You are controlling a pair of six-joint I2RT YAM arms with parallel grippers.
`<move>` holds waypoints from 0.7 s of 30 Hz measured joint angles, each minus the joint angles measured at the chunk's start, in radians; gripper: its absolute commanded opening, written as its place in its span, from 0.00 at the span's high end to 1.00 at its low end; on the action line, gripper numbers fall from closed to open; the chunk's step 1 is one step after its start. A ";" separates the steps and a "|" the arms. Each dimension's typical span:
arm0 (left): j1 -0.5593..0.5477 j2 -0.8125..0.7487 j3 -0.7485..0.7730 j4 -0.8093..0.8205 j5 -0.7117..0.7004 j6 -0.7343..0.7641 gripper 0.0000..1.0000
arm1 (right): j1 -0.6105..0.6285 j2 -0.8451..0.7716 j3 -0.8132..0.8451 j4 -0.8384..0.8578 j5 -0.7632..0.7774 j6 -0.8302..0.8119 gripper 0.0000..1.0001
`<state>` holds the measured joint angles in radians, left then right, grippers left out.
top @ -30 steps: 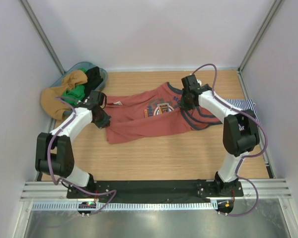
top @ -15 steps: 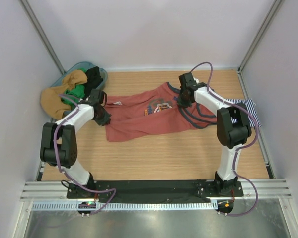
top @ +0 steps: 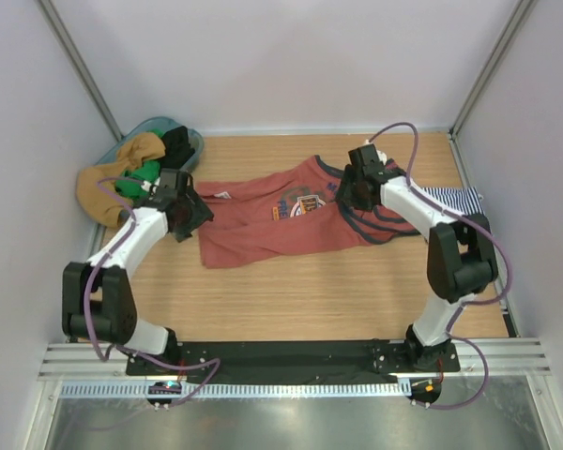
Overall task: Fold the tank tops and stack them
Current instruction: Fold the tank top
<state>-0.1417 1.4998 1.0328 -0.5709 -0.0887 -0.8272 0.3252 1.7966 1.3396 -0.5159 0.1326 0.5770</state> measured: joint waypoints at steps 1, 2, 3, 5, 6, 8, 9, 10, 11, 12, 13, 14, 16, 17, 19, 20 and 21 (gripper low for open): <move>0.000 -0.031 -0.012 0.003 0.007 -0.002 0.30 | 0.000 -0.039 -0.034 0.010 -0.001 0.000 0.43; 0.000 -0.064 -0.028 0.006 0.016 -0.004 0.31 | 0.000 -0.077 -0.067 0.017 -0.002 0.000 0.44; -0.002 -0.095 -0.047 0.008 0.025 -0.007 0.31 | 0.000 -0.113 -0.101 0.021 -0.003 0.002 0.43; -0.012 -0.150 -0.090 0.014 0.039 -0.013 0.31 | 0.000 -0.180 -0.172 0.040 -0.008 0.005 0.42; -0.020 -0.174 -0.115 0.013 0.045 -0.022 0.31 | 0.000 -0.215 -0.215 0.049 -0.014 0.008 0.41; -0.041 -0.206 -0.164 0.016 0.056 -0.034 0.32 | 0.000 -0.270 -0.292 0.053 -0.020 0.017 0.39; -0.053 -0.216 -0.189 0.016 0.062 -0.042 0.32 | 0.000 -0.290 -0.328 0.057 -0.023 0.022 0.38; -0.066 -0.223 -0.213 0.019 0.070 -0.053 0.32 | 0.000 -0.305 -0.358 0.058 -0.024 0.027 0.38; -0.078 -0.226 -0.235 0.018 0.079 -0.061 0.33 | 0.000 -0.318 -0.389 0.060 -0.026 0.033 0.37; -0.090 -0.226 -0.255 0.019 0.084 -0.070 0.33 | 0.000 -0.329 -0.417 0.068 -0.027 0.041 0.35; -0.098 -0.225 -0.272 0.020 0.090 -0.080 0.33 | 0.000 -0.336 -0.442 0.072 -0.031 0.050 0.34; -0.106 -0.225 -0.286 0.021 0.095 -0.088 0.34 | 0.000 -0.340 -0.461 0.075 -0.032 0.058 0.34; -0.116 -0.225 -0.305 0.024 0.101 -0.100 0.34 | 0.000 -0.341 -0.483 0.090 -0.037 0.074 0.34; -0.117 -0.224 -0.309 0.028 0.101 -0.107 0.34 | 0.000 -0.340 -0.489 0.097 -0.039 0.080 0.34; -0.118 -0.217 -0.310 0.043 0.101 -0.113 0.34 | 0.000 -0.327 -0.491 0.116 -0.039 0.088 0.34; -0.118 -0.211 -0.310 0.052 0.101 -0.115 0.34 | 0.000 -0.315 -0.491 0.132 -0.039 0.091 0.34; -0.118 -0.205 -0.310 0.060 0.101 -0.116 0.34 | 0.000 -0.301 -0.489 0.142 -0.039 0.094 0.34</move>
<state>-0.2600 1.2949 0.7231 -0.5106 0.0120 -0.9436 0.3252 1.4956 0.8505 -0.3740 0.0940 0.6712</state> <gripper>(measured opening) 0.665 0.663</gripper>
